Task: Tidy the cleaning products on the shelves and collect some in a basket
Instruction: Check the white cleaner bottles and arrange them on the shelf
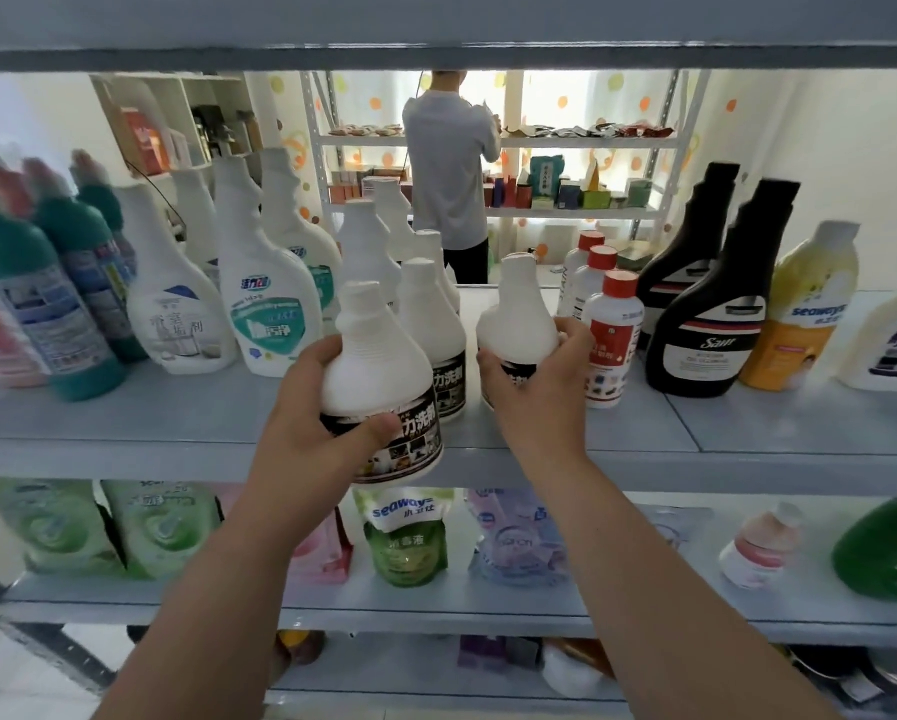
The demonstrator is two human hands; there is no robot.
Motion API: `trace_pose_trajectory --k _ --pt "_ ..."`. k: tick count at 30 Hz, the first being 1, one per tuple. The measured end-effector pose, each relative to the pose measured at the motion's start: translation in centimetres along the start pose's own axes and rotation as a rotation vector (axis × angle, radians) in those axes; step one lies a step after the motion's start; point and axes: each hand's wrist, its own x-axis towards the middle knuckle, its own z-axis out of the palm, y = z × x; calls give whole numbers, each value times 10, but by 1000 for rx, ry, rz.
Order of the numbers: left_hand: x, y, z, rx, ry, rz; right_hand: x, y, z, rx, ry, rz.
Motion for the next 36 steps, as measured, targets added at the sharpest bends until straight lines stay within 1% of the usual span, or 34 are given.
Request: trace_pose_trajectory --k 3,5,6,8,11,13,15,18,19,24,28,32,34,35,36 --pt "4 5 0 -11 -25 -16 11 1 12 -52 0 22" --pt "7 5 0 -11 -42 -17 18 2 16 -154 -6 18" --pt "9 5 0 -12 -53 -14 20 2 16 -223 0 -19" --pt "12 6 1 -24 -78 -8 23 -1 16 -365 0 -151" --pt "15 9 2 -65 -114 2 31 -6 18 -621 -66 -316" --pt "16 10 3 -88 -125 -2 40 -8 22 -782 -115 -348" --pt "17 10 4 -95 -133 -8 53 -8 26 -876 -194 -303" --pt "19 8 4 -93 -138 -25 81 -12 38 -866 -360 -147" --pt "20 8 4 -85 -139 -28 90 -13 43 -859 -393 -114" --pt "22 7 7 -54 -158 -35 122 -7 63 -779 -458 -31" --pt "22 8 8 -28 -147 -47 138 6 74 -700 -490 -10" --pt "17 9 5 -44 -142 -48 136 7 70 -716 -556 54" --pt "12 9 2 -53 -147 -51 122 -4 59 -628 -522 118" --pt "10 9 0 -49 -146 -51 111 -9 52 -528 -461 121" --pt "6 8 -2 -42 -145 -54 94 -14 43 -419 -380 86"
